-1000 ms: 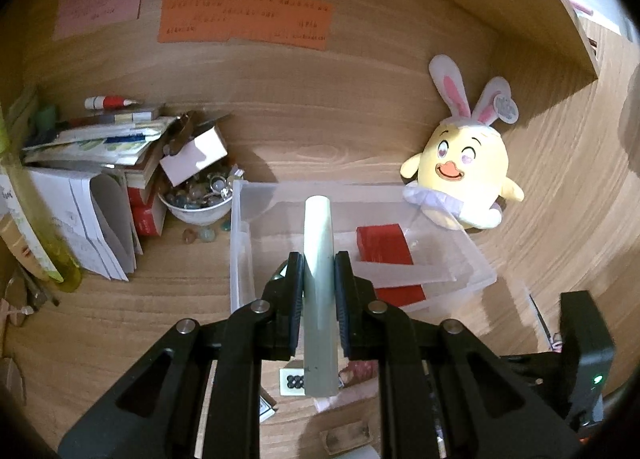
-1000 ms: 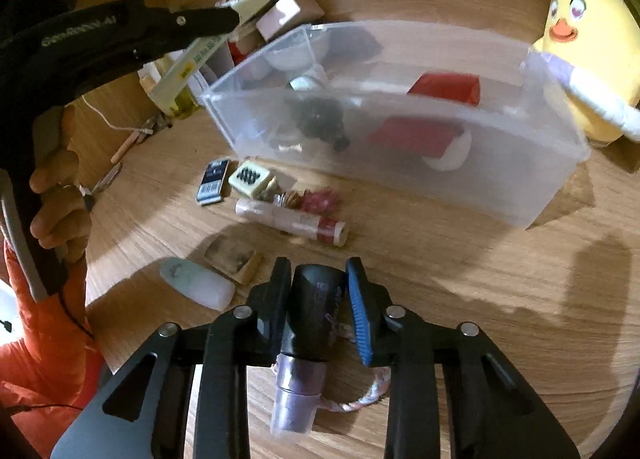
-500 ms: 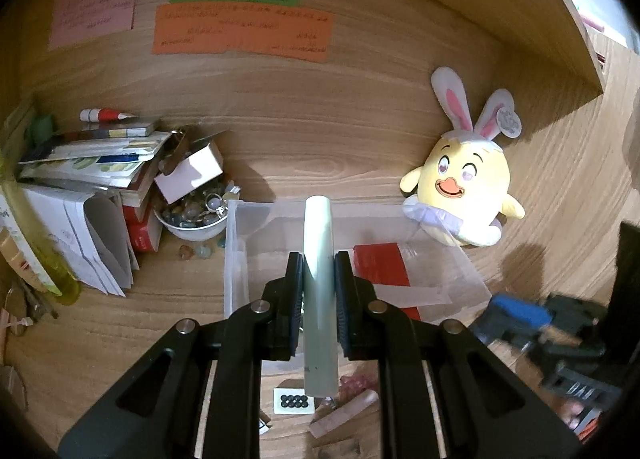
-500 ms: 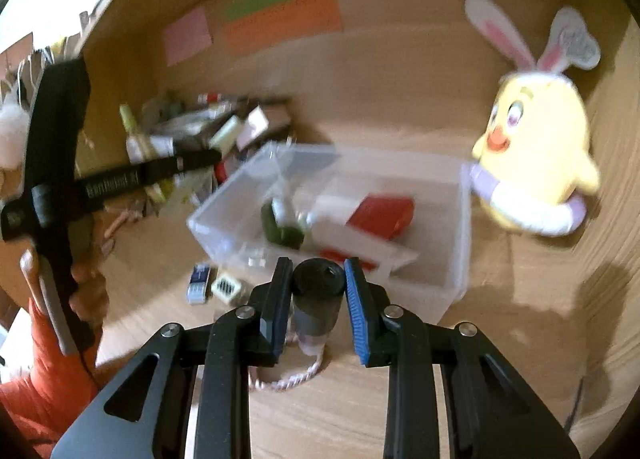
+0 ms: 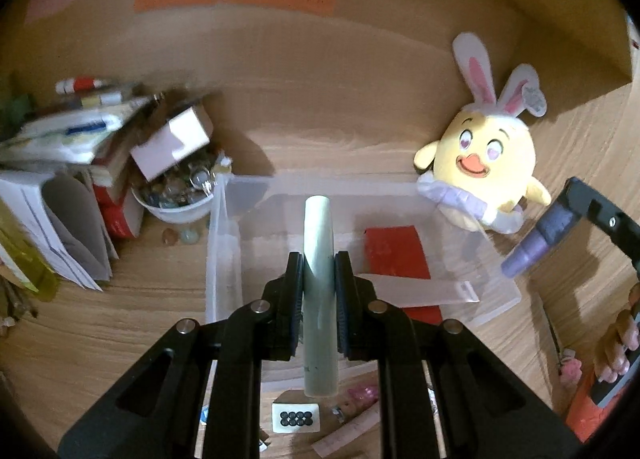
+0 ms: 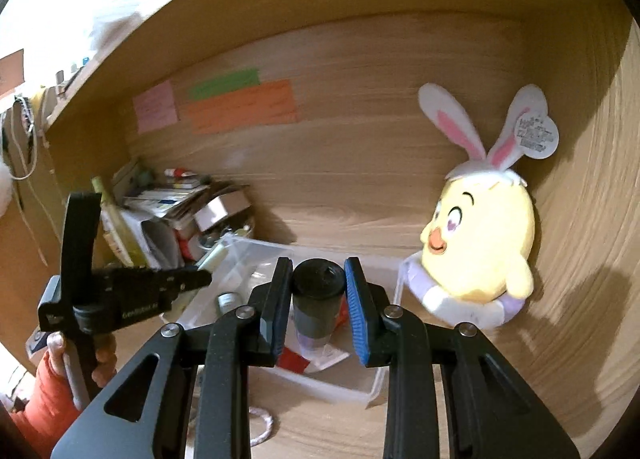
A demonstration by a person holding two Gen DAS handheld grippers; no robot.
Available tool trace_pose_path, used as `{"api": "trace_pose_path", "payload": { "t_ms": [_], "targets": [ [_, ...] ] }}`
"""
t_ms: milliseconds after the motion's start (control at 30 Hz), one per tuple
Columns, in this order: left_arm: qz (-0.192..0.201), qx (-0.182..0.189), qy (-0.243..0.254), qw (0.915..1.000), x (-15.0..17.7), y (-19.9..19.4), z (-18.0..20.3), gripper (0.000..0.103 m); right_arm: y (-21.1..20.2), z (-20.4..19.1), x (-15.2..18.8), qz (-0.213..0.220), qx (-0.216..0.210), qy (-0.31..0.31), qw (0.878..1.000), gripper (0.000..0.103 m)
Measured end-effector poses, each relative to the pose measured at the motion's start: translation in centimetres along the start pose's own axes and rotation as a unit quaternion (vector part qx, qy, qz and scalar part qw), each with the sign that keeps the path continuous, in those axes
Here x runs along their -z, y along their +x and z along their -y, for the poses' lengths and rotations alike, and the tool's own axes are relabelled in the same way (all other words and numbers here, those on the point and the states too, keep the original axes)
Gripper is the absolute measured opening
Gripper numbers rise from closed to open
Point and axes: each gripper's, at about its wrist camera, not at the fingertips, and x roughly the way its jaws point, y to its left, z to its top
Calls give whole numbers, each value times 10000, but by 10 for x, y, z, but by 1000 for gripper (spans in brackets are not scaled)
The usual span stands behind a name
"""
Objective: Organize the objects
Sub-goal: 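Carry purple bottle with right tool while left tool holds green tube over box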
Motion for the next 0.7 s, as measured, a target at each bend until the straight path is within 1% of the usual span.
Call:
{"api": "trace_pose_path", "payload": {
  "t_ms": [133,200,300,467,700],
  "targets": [
    [-177,7,-111,9998,2,14,-7,15,14,2,1,-111,260,-111,9995,24],
    [-214,0,-142,9997,3,18,-10,15,24,2,3,-182,457,-230,9985,24],
    [-245,-52,-141,9996,4,23,-11,15,38,3,6,-317,605,-349,9971,24],
    [-255,-205,-118,9994,5,27,-14,15,61,4,10,-531,792,-483,9943,24],
    [-329,-195,-179,9991,5,30,-18,15,88,-4,17,-815,961,-799,9888,24]
  ]
}}
